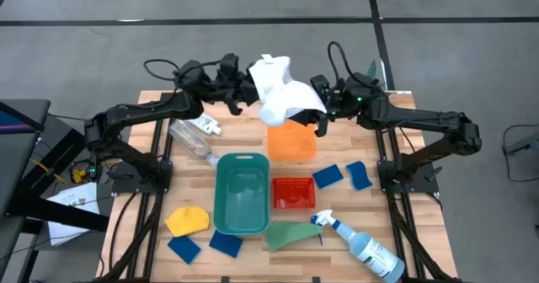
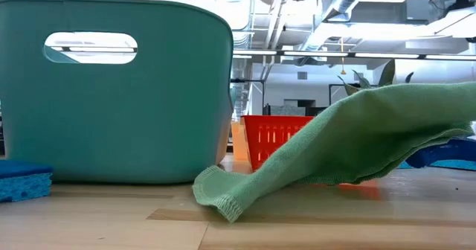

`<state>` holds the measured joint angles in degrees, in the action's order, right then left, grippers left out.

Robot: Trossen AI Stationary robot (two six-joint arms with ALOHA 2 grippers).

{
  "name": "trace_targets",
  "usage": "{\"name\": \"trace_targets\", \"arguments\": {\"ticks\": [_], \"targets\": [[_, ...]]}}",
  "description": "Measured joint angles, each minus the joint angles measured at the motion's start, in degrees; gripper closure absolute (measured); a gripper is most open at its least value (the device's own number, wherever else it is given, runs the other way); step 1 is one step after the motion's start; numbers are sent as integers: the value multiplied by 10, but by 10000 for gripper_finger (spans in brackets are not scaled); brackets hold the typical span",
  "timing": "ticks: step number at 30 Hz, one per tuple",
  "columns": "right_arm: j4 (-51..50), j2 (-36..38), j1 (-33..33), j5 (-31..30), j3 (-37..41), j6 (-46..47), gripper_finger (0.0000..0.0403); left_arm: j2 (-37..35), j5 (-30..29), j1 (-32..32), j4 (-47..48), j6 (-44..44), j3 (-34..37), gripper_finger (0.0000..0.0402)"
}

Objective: Pick & Place Kitchen Items
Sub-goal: Put the white towel into the green bin

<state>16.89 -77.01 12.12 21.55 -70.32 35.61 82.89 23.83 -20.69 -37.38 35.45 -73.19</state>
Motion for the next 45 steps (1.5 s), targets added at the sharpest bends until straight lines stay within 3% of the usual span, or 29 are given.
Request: {"name": "trace_targets", "arguments": {"ticks": [6, 13, 19, 26, 45], "targets": [[-7, 0, 6, -4, 0, 3, 403, -37, 5, 5, 55, 11, 0, 222], [-22, 0, 20, -6, 0, 4, 403, -38, -3, 42, 91, 8, 0, 143], [-41, 0, 23, -6, 0, 4, 403, -33, -61, 60, 140, -21, -1, 93], [-87, 0, 21, -6, 0, 4, 403, -25, -93, 65, 196, -36, 0, 87], [-136, -12, 20, 16, 1, -2, 403, 21, -81, 78, 249, -31, -25, 95]]}}
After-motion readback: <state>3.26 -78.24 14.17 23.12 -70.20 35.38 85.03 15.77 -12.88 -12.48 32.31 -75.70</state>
